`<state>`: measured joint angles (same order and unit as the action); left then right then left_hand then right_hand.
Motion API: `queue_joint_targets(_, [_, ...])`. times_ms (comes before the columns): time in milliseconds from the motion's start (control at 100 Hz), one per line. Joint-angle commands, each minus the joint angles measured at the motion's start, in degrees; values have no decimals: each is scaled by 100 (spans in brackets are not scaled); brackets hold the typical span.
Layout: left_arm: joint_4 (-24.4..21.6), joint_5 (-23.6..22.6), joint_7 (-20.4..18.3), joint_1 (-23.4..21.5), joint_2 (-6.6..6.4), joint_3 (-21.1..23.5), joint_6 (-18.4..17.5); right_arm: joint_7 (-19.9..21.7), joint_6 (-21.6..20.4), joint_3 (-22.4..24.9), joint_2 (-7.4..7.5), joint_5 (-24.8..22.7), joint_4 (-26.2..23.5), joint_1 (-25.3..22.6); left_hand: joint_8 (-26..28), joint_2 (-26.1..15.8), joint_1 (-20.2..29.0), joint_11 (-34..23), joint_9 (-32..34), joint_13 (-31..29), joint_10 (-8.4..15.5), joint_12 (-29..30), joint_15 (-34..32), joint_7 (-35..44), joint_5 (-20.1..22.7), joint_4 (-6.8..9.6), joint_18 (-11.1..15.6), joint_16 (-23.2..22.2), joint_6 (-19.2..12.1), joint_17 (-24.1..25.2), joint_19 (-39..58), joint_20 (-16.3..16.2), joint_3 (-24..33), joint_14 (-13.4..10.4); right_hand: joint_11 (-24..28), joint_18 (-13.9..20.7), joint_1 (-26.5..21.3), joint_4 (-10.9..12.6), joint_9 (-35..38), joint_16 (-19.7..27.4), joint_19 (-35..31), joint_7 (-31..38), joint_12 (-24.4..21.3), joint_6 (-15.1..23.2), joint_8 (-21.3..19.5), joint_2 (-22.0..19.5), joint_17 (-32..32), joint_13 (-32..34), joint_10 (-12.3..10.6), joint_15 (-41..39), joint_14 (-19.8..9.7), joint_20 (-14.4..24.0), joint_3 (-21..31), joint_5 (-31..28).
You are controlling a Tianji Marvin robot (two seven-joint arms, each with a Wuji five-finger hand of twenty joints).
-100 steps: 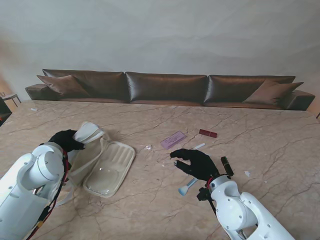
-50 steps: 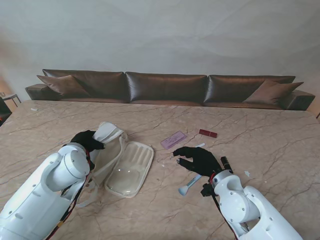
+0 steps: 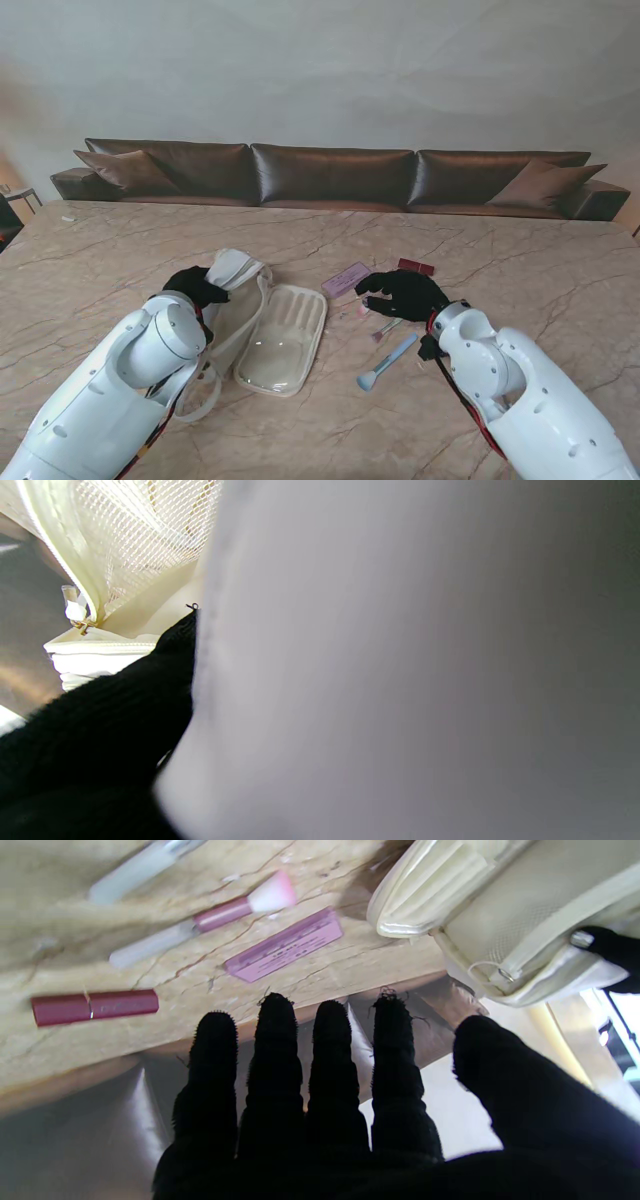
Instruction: Pack the cosmetics bag
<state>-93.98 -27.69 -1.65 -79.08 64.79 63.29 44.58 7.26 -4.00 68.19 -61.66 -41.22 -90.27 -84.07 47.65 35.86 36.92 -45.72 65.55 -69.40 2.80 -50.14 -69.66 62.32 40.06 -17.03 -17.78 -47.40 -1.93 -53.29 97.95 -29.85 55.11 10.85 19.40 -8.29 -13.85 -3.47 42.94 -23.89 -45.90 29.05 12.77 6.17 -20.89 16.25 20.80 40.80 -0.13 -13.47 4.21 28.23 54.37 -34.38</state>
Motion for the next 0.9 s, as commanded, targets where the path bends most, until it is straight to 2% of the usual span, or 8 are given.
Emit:
queue_joint_targets(0, [-127, -97, -137, -10, 56, -119, 8, 21, -68, -36, 30, 104, 37, 160, 73, -372, 484, -531, 559, -320, 795, -86, -250, 664, 253, 302, 43, 67, -860, -80, 619, 93, 701, -191, 127, 141, 198, 36, -103, -19, -14, 10, 59, -33, -76, -112, -23, -5, 21, -42, -96, -68, 9, 109])
queue_joint_targets(90, [-104, -71, -110, 26, 77, -218, 47, 101, -162, -130, 80, -274, 160, 380, 72, -357, 488, -526, 564, -320, 790, -94, -248, 654, 253, 319, 66, 70, -856, -77, 623, 97, 718, -159, 138, 155, 324, 19, -86, -20, -64, -15, 63, -28, -61, -198, 56, 44, -14, -62, -141, -80, -63, 176])
queue_joint_targets(150, [-87, -83, -127, 48, 72, -285, 62, 176, -230, -208, 101, -330, 290, 548, 69, -367, 477, -524, 561, -321, 787, -99, -254, 647, 246, 319, 71, 68, -850, -81, 631, 96, 705, -175, 133, 171, 341, 28, -108, -13, -62, -16, 61, -22, -61, -219, 58, 38, -27, -54, -161, -100, -82, 215])
queue_joint_targets(500, [-125, 54, -33, 58, 132, -476, 152, 332, -475, -869, 45, 367, 1511, 1630, 17, -337, 437, -485, 597, -332, 758, -107, -326, 604, 273, 351, 105, 77, -842, -185, 667, 133, 757, -176, 182, 274, 298, 32, -291, 38, -5, 40, 93, -51, -70, -40, -51, -97, -56, 12, -255, -199, 61, 367])
queue_joint_targets(700, [-116, 169, 34, 57, 174, -515, 202, 59, -645, -1426, -86, 706, 2397, 2262, 2, -332, 430, -476, 608, -333, 750, -115, -362, 602, 272, 366, 119, 89, -831, -217, 688, 150, 764, -182, 249, 418, 232, 3, -421, 137, 137, 110, 123, -64, -62, 315, -127, -165, -88, 59, -346, -338, 410, 522])
queue_joint_targets(800, [-103, 220, 53, 46, 185, -518, 202, -40, -733, -1743, -166, 897, 2823, 2575, -4, -333, 423, -472, 609, -332, 751, -117, -371, 603, 275, 368, 121, 96, -831, -222, 694, 158, 762, -187, 301, 504, 165, -56, -628, 217, 222, 165, 150, -126, -33, 637, -213, -304, -103, 93, -418, -443, 699, 713])
queue_joint_targets(890, [-102, 235, 56, 32, 187, -509, 196, -303, -875, -2048, -272, 986, 3244, 2848, -11, -321, 416, -473, 621, -336, 747, -118, -392, 603, 285, 373, 127, 98, -840, -243, 709, 163, 773, -187, 391, 578, 85, -103, -813, 302, 317, 238, 187, -164, 12, 1017, -317, -451, -113, 125, -473, -545, 1053, 873])
